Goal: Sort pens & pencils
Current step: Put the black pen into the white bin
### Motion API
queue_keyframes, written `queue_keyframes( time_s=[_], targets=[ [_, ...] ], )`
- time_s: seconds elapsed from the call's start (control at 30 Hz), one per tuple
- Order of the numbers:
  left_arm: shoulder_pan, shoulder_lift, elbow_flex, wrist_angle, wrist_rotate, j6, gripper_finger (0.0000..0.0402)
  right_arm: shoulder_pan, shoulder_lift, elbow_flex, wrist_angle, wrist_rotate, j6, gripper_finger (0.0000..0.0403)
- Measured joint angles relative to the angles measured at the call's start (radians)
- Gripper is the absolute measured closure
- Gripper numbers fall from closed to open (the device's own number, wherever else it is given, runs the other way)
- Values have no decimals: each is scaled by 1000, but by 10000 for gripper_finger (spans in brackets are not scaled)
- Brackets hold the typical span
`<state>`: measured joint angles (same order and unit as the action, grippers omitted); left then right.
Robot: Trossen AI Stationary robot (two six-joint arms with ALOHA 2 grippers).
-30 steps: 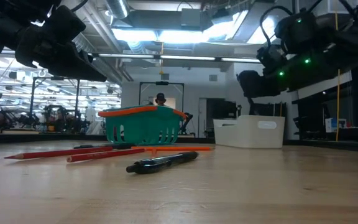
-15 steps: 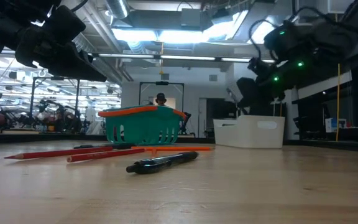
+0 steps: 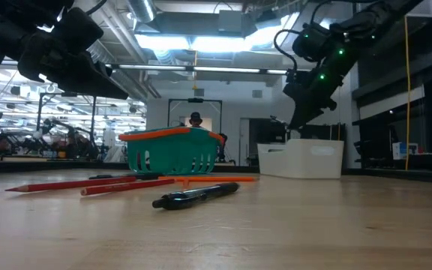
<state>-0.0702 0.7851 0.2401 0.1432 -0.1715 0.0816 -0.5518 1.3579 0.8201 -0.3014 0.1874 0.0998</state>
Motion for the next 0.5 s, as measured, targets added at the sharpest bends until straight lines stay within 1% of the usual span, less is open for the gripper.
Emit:
queue_keyframes(
  time_s=[0.2,0.3,0.4,0.5],
  targets=[
    [0,0,0,0,0,0,360,-40,9,15,-49,-101,1,378],
    [0,0,0,0,0,0,360,-56,24,15,-71,-114,1,378],
    [0,0,0,0,0,0,360,-71,49,15,-84,-158,-3,378],
    [0,0,0,0,0,0,360,-77,70,15,-83,-164,-19,378]
  ],
)
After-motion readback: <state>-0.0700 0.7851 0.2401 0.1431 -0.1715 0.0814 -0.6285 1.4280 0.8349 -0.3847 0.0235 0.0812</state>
